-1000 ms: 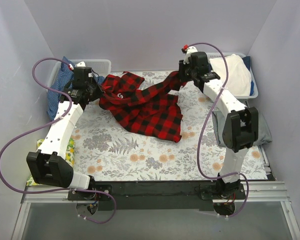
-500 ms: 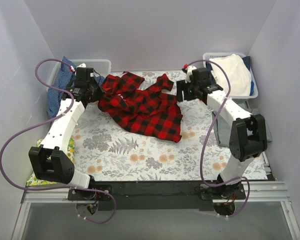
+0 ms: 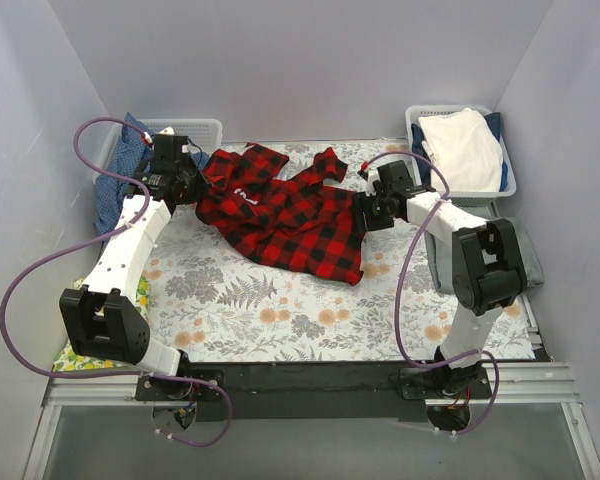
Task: Fold and stack the long sleeve shirts
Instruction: Flatten the shirt out
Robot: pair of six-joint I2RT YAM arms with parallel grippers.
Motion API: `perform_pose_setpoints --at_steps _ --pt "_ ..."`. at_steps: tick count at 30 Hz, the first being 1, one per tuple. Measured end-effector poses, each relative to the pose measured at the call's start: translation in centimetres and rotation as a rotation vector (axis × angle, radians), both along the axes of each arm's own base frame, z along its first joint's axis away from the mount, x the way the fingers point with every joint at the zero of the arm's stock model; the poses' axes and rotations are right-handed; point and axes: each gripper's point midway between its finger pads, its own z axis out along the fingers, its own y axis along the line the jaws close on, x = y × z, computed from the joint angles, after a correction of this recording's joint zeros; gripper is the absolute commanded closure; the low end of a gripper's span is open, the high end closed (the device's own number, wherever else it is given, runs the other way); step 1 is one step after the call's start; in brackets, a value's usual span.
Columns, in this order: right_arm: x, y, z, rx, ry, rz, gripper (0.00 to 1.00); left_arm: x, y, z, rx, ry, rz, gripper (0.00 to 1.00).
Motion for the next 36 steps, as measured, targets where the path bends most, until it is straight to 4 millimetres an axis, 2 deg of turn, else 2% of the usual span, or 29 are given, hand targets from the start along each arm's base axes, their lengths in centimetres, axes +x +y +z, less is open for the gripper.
perform_pose_setpoints --at_steps 4,6,10,11,13,14,18,21,23,26,29,31,36 --pt "-0.3 -0.2 -2.3 -0.023 0.054 -0.004 0.34 0.0 -0.1 0.0 -0.003 0.001 -0.004 1.00" --pt "-0.4 -0.2 -3.0 -0.029 0.069 -0.005 0.42 0.0 -0.1 0.0 -0.005 0.001 -0.006 1.00" --pt "-0.5 -0.1 -3.3 -0.021 0.081 0.000 0.69 0.0 -0.1 0.0 -0.006 0.001 -0.005 1.00" --pt "-0.5 0.0 -3.3 -0.017 0.083 0.000 0.80 0.0 -0.1 0.0 -0.006 0.001 -0.006 1.00" --pt "-0.4 0.1 -3.3 -0.013 0.080 -0.001 0.95 0.0 0.0 0.0 -0.006 0.001 -0.003 1.00" --pt "-0.3 0.1 -3.3 -0.011 0.078 -0.003 0.99 0.0 0.0 0.0 -0.006 0.001 -0.003 1.00" --pt "-0.1 0.0 -3.0 -0.014 0.069 -0.022 0.99 0.0 0.1 0.0 -0.006 0.001 -0.002 1.00" --pt "0.2 -0.4 -1.9 -0.026 0.038 -0.039 0.99 0.1 0.1 0.4 -0.004 -0.005 -0.003 1.00" --pt "0.4 -1.0 -0.3 -0.047 -0.003 -0.063 0.99 0.2 0.1 0.9 0.000 -0.009 -0.004 1.00" --pt "1.1 -2.5 3.3 -0.087 -0.110 -0.117 0.99 0.7 0.5 2.7 0.015 -0.040 0.000 1.00" --pt "1.7 -4.7 8.4 -0.118 -0.254 -0.192 0.99 1.3 1.0 5.5 0.029 -0.101 0.007 1.00" --pt "2.0 -6.6 12.7 -0.136 -0.366 -0.256 0.99 1.7 1.5 7.6 0.035 -0.151 0.017 1.00" --pt "1.9 -10.5 19.3 -0.180 -0.541 -0.403 0.99 2.1 2.4 12.7 0.055 -0.266 0.036 1.00"
